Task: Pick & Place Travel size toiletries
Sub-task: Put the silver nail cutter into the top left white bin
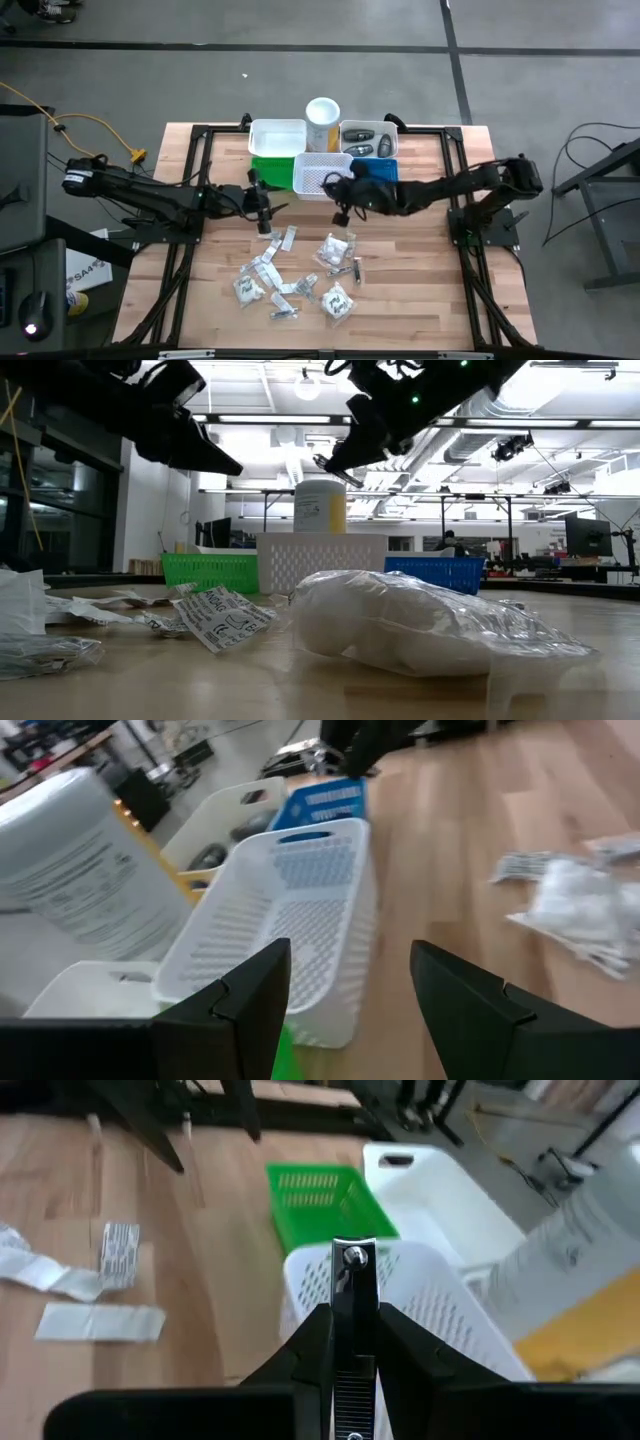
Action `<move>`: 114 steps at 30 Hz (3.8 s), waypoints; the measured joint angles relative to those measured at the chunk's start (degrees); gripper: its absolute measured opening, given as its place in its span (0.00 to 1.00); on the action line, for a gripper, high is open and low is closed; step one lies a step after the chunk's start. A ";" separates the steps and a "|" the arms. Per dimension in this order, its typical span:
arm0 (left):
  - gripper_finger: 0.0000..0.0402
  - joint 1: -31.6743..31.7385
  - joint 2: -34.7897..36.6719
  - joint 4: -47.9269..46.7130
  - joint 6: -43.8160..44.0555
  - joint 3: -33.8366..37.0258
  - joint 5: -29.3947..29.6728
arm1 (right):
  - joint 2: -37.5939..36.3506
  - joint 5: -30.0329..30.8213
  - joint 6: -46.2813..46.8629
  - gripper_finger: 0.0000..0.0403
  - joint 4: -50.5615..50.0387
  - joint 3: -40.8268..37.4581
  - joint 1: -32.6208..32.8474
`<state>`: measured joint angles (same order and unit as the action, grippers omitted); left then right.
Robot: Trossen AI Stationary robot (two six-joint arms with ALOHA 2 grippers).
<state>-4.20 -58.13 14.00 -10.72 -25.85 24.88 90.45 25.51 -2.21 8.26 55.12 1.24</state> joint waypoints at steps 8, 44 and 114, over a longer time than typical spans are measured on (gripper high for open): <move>0.51 10.03 -0.69 5.92 0.25 0.00 -9.21 | 1.24 -15.96 -5.77 0.11 11.28 -0.01 -7.50; 0.51 19.59 -11.56 24.84 -2.56 0.00 -27.59 | 19.39 -32.06 -8.11 0.11 54.65 -0.01 -12.66; 0.51 19.55 -9.26 34.33 0.91 -0.58 -37.87 | 12.07 -42.73 -13.52 0.12 51.60 0.46 -12.07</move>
<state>15.35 -67.39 48.33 -9.81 -26.42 -12.99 102.52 -17.23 -15.73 59.86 55.58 -10.83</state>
